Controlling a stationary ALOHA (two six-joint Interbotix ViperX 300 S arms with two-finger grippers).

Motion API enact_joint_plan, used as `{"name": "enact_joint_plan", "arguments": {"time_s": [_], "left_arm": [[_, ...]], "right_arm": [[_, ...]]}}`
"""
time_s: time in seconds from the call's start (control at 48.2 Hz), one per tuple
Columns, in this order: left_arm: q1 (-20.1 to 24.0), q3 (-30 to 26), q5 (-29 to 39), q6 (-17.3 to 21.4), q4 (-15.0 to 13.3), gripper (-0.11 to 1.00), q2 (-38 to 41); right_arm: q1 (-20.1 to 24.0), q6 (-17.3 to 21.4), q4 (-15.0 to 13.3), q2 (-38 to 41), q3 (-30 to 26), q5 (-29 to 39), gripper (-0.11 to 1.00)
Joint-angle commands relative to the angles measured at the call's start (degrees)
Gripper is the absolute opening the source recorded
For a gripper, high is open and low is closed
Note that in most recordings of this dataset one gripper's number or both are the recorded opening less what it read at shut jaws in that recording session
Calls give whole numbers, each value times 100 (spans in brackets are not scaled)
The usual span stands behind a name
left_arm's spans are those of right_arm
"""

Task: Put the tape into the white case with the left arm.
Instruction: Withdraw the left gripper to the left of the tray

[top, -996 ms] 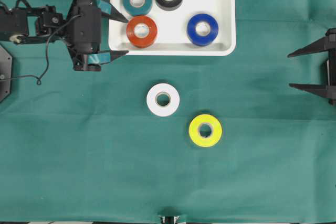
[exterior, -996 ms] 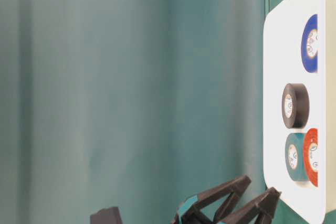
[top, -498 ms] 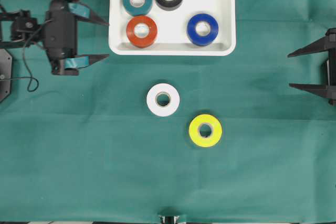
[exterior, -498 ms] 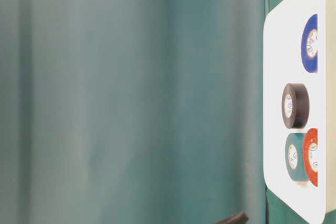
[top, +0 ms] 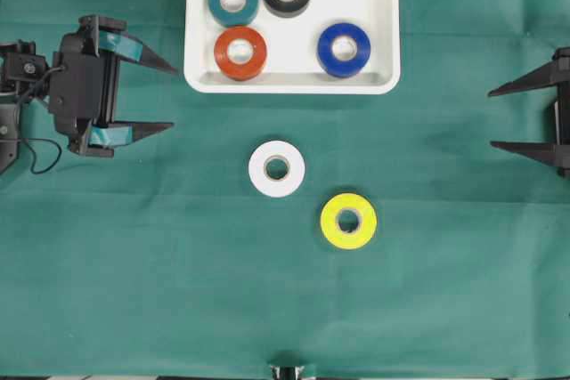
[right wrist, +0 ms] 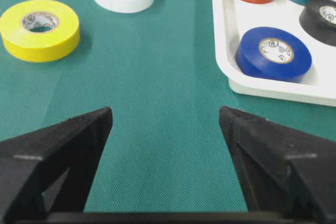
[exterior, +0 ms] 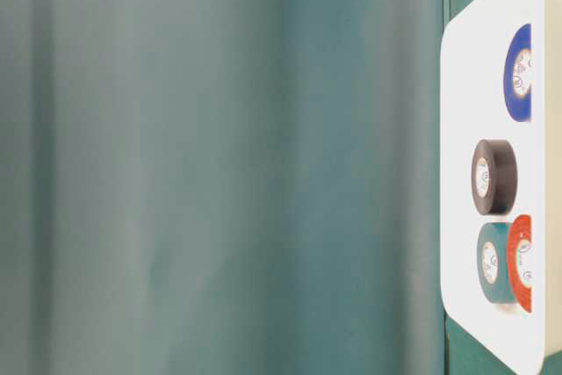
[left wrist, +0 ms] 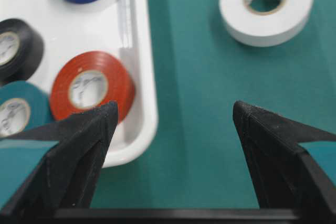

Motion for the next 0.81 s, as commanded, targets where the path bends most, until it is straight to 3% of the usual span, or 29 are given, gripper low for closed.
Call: {"name": "enact_joint_plan", "arguments": {"time_s": [0.0,0.789], "left_arm": [[-149,-35,-44,-9,-18,91,-53],[-413,-114,-176,-9,-9,91,35]], "right_arm": [[-9,9,0,35,-62,-53,86],[-9,9,0,35,-62,-53,86]]}}
